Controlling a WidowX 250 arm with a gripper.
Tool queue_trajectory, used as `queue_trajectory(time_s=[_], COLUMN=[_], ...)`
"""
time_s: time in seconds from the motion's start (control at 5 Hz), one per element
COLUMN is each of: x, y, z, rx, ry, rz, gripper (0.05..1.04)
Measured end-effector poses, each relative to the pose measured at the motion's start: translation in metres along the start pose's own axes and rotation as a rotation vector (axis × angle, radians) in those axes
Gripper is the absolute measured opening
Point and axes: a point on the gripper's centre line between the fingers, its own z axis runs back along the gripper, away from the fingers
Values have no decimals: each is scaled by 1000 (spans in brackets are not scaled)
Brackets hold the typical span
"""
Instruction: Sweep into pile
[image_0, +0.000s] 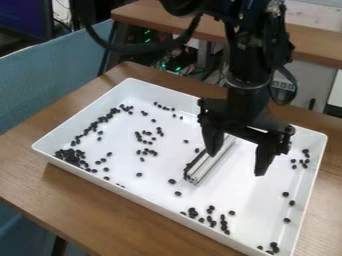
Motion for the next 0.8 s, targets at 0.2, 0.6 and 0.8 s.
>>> queue_trajectory(time_s=[0.2,0.6,0.8], x=[-4,11,21], y=[1,23,37], z=[-11,-41,-45], rx=[11,105,166], ry=[35,69,55], rz=[-2,3,17], gripper=[1001,1001,1001])
